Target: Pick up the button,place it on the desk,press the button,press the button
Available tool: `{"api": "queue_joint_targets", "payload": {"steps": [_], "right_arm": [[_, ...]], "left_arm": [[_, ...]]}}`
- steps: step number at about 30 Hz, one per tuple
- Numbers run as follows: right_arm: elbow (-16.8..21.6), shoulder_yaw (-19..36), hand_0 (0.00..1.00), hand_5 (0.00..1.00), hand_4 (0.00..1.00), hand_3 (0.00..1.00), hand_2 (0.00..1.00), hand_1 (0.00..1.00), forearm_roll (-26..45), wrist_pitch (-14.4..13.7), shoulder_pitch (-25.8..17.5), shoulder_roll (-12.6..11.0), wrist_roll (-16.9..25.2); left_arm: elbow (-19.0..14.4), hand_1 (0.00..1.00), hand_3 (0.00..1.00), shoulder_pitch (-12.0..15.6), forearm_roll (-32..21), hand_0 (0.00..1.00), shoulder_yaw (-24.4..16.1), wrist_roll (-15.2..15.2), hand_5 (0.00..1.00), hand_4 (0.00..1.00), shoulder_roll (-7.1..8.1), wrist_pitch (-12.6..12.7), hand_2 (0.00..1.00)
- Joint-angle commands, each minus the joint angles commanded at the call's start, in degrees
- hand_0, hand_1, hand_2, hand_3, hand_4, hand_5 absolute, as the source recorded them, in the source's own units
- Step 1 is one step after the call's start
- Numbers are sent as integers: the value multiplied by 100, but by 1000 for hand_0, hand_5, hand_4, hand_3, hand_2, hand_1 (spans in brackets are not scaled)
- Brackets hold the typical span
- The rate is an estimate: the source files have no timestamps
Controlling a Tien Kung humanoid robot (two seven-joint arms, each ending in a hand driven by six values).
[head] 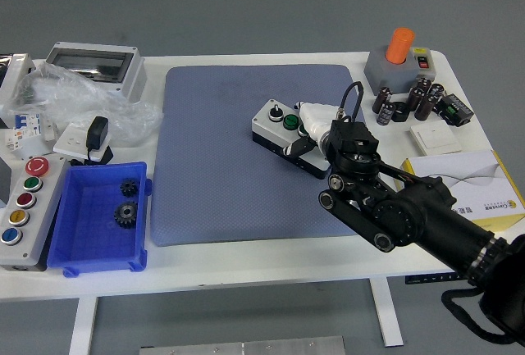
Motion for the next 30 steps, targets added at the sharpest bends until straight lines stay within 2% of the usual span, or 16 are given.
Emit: {"api": "queue_joint_targets", "payload": {"steps": [5, 6, 10, 11, 12, 14, 17, 18, 23, 24, 29, 30], "right_arm": [[27, -80, 179, 153, 588, 653, 488, 433, -16, 14, 7, -14, 0], [40, -110, 173, 2, 524, 555, 439, 412, -16, 29, 9, -23, 0], [153, -195, 173, 2, 524, 555, 439, 412, -80, 33, 33, -93, 0], [230, -234, 173, 2, 524, 555, 439, 412, -116, 25, 55, -145, 0], [314, -279, 178, 2, 411, 484, 403, 405, -151, 20, 83, -204, 0], [465, -375, 178, 2, 411, 484, 403, 405, -184, 8, 145, -322, 0], [786, -691, 178, 2, 411, 484, 403, 405, -169, -98, 349, -627, 17], [863, -785, 190, 2, 357, 529, 428, 425, -144, -153, 409, -706, 73], [1219, -1419, 190, 2, 357, 529, 428, 425, 279, -728, 841, -1159, 776], [1252, -1566, 196, 2, 205, 552, 455, 445, 373, -856, 928, -1225, 949], [1326, -2175, 196, 2, 205, 552, 455, 445, 770, -1402, 1172, -1363, 1656], [1335, -2305, 227, 2, 154, 549, 470, 466, 845, -1522, 1216, -1365, 1811]], "left_arm": [[0, 561, 613, -6, -9, 584, -1, -13, 283, 677, 2, -4, 534], [0, 561, 612, -7, -14, 585, 0, -18, 281, 678, 3, -5, 533], [0, 561, 612, -12, -28, 585, 3, -28, 281, 678, 6, -5, 533], [0, 561, 612, -15, -27, 585, 2, -29, 281, 678, 6, -6, 533], [0, 561, 613, -17, -30, 585, 3, -31, 278, 678, 5, -5, 535], [0, 561, 613, -19, -29, 585, 0, -35, 278, 678, 3, -3, 535], [0, 561, 613, -23, -26, 585, -1, -36, 278, 678, -3, -4, 535], [0, 561, 614, -23, -25, 584, -2, -35, 277, 678, -3, -4, 534], [0, 561, 614, -24, -35, 584, 10, -32, 277, 678, 2, -4, 534], [0, 562, 614, -24, -41, 581, 15, -33, 280, 679, 4, -2, 534], [0, 562, 614, -23, -62, 581, 35, -30, 280, 679, 12, 0, 534], [0, 562, 614, -24, -67, 583, 41, -28, 280, 679, 11, -3, 534]]}}
